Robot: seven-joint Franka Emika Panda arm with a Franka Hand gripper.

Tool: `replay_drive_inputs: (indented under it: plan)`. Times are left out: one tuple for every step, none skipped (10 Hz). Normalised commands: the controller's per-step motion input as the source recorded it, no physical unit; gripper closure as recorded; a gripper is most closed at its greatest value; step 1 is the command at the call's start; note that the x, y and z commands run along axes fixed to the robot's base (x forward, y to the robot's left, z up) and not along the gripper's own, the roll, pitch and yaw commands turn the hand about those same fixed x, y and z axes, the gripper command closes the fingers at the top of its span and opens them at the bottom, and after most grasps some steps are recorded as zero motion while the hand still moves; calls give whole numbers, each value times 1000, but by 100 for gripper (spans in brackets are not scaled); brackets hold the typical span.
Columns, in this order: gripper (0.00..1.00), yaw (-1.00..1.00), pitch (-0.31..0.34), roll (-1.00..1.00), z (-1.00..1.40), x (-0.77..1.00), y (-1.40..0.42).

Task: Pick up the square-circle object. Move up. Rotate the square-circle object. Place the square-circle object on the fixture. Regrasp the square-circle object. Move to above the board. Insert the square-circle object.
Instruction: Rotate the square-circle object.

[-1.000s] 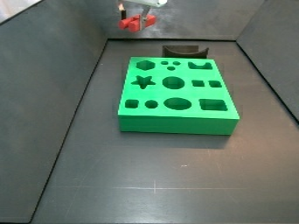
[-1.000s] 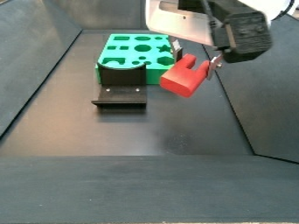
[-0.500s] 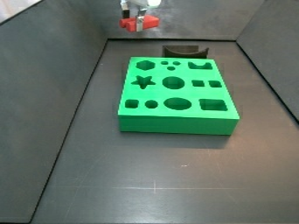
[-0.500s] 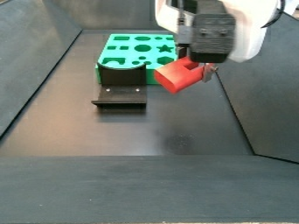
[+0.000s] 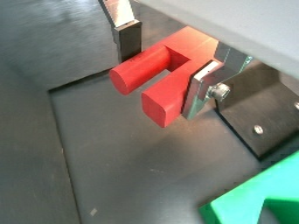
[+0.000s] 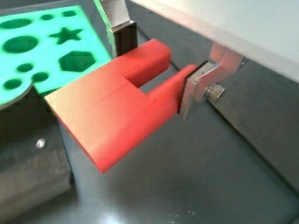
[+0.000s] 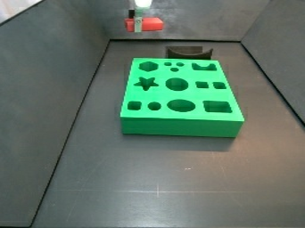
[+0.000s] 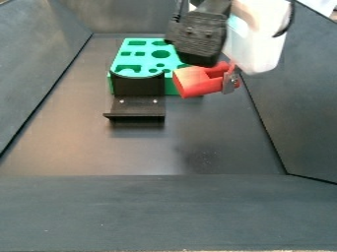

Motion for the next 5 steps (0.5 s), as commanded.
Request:
replay_drive_inputs:
  plan:
    - [100,-1000,-6,-3,-22,34,13]
    - [100,-1000,-6,-3,-22,34,13]
    - [100,-1000,-6,-3,-22,33,13]
    - [100,-1000,-7,-3,-22,33,13]
    - [100,-1000,-7,-3,-22,33,13]
